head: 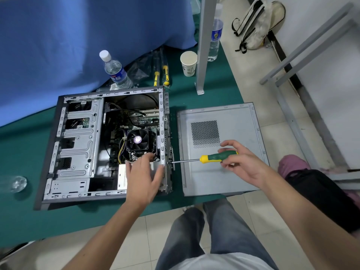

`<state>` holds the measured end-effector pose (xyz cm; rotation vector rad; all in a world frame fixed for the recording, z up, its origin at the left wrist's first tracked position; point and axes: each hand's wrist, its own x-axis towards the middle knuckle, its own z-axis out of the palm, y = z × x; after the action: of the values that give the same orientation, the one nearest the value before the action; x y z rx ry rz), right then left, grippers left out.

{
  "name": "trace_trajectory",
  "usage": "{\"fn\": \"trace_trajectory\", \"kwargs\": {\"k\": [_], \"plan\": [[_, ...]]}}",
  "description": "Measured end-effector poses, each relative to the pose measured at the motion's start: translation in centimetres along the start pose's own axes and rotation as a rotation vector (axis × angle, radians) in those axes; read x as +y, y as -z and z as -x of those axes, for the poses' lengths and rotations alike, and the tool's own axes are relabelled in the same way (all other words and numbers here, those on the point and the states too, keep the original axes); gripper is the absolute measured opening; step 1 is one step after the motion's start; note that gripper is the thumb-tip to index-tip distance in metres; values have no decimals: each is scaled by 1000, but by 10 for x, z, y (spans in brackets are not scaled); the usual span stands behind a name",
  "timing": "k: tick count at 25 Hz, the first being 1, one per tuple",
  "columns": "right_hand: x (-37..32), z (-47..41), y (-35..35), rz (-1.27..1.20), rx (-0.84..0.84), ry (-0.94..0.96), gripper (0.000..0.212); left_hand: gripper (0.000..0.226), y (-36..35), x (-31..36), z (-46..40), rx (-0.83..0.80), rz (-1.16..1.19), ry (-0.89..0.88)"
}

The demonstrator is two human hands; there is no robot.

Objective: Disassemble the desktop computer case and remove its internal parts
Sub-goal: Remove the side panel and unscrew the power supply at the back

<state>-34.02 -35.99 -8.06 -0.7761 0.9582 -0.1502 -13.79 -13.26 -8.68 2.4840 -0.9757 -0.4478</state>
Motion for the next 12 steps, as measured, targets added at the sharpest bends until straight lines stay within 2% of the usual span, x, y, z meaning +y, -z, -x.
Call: {"fn": "trace_trajectory", "kwargs": {"k": [2,4,6,8,9,11,12], "plan": [[0,1,-2,124,16,-50,7,44,-3,4,0,-45,1,-73],[1,0,-5,338,67,-86,20,52,-4,4,-1,-52,-42,-91],[1,-1,-7,298,90,-26,2,54,-4,5,-1,-43,-49,-91],[1,-2,-1,171,54,14,28,52,-2,7,-1,-24,-12,-92],[0,-1,-1,153,41,21,32,49,-1,8,-1,-18,-1,-111],[0,0,-4,243,66,-21,9,40,1,13,-4,-22,-12,-174],[1,-1,-5,327,96,-50,12,35,2,16,-6,-35,-30,-186]]}}
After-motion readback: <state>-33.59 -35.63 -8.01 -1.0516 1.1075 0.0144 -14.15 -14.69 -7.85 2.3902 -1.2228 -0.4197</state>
